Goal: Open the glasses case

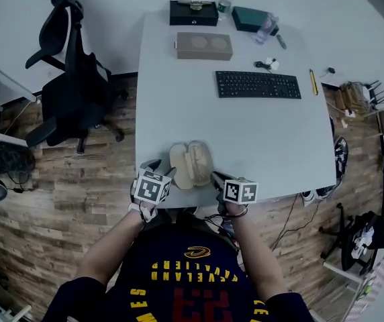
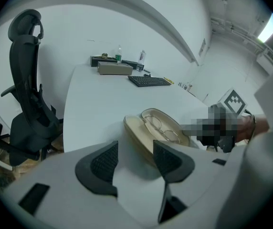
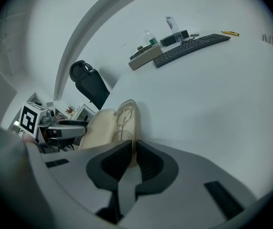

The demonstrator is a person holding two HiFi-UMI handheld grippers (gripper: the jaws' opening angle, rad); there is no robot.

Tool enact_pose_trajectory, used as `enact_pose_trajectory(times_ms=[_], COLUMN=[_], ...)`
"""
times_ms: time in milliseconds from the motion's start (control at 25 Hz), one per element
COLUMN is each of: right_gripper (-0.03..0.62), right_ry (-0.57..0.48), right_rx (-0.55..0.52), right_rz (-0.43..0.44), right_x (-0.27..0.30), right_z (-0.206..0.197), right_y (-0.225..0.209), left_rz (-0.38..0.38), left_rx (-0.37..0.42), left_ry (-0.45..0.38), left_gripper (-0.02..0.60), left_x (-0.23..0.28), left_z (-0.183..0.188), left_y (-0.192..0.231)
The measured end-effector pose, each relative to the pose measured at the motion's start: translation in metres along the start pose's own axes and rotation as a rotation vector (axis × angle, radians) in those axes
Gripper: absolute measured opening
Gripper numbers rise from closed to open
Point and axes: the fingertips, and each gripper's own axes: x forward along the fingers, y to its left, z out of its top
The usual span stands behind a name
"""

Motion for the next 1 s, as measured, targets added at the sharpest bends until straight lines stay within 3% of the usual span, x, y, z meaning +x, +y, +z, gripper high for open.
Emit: enact_pose_trajectory(times_ms=[1000], right_gripper=[0.044], right_ry=[-0.016], right_rx=[0.042], right_rz=[0.016], right_x=[0.007], right_z=[-0.005], right_y=[0.003], left_rz=[-0.017], left_rx=[-0.031], left_ry=[0.028], left_gripper=[0.244], left_x=[0.005], left_z=[-0.014], left_y=[0.01])
